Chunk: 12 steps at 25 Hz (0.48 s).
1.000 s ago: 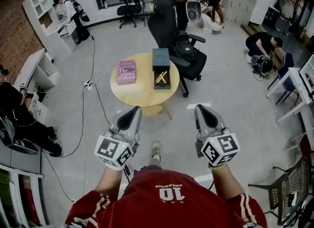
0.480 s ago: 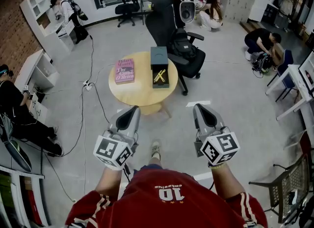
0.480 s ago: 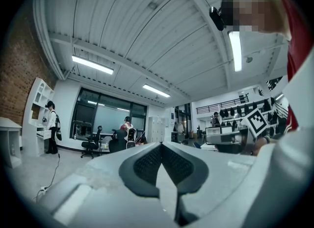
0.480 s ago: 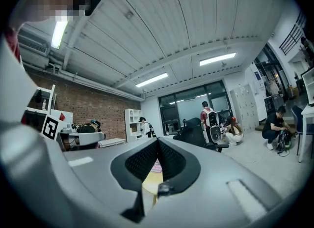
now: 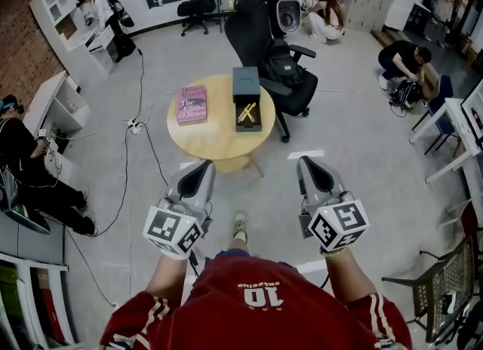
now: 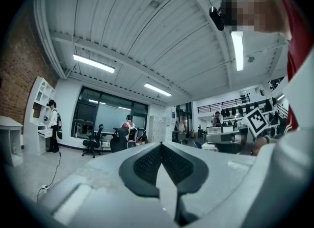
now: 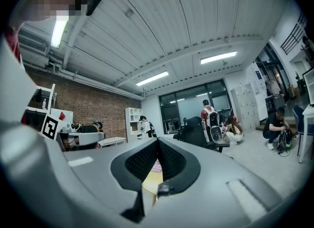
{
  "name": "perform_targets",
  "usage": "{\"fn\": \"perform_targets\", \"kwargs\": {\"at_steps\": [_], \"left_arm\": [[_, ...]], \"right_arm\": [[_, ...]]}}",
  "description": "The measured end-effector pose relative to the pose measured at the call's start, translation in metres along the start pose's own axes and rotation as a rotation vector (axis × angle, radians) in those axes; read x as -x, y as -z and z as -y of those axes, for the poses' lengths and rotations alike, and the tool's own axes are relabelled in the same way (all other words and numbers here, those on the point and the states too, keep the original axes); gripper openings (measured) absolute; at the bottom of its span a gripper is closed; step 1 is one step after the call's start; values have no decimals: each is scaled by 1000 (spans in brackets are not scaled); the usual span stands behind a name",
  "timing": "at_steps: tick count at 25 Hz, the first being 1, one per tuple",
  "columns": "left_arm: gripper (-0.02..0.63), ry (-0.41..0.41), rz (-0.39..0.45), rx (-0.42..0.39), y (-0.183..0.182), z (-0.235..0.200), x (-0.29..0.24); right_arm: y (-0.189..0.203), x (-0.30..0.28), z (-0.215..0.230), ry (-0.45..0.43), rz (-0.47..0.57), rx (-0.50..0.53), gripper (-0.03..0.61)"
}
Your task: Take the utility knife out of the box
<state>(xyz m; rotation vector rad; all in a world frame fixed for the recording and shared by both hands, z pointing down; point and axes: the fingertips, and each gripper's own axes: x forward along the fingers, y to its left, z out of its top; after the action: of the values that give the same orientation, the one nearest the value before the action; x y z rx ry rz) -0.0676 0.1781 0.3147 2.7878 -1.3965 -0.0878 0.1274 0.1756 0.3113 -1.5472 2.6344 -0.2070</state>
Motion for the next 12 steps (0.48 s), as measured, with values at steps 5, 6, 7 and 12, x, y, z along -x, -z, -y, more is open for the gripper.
{"fn": "perform_targets", "kwargs": {"at_steps": [5,6,7,12], "left_arm": [[3,-3,-3,0,1,-6,-3],[3,-4,-3,0,1,-7,-3],[3,-6,-3,1,1,-8,-4],[3,-14,-14,9,3,-15,-9]], "right_arm": [[0,-8,2,0,0,4,0],[0,-10,2,0,1,7,0],[0,-11,3,0,0,10,0],[5,-21,10,7,-18,9,0]]}}
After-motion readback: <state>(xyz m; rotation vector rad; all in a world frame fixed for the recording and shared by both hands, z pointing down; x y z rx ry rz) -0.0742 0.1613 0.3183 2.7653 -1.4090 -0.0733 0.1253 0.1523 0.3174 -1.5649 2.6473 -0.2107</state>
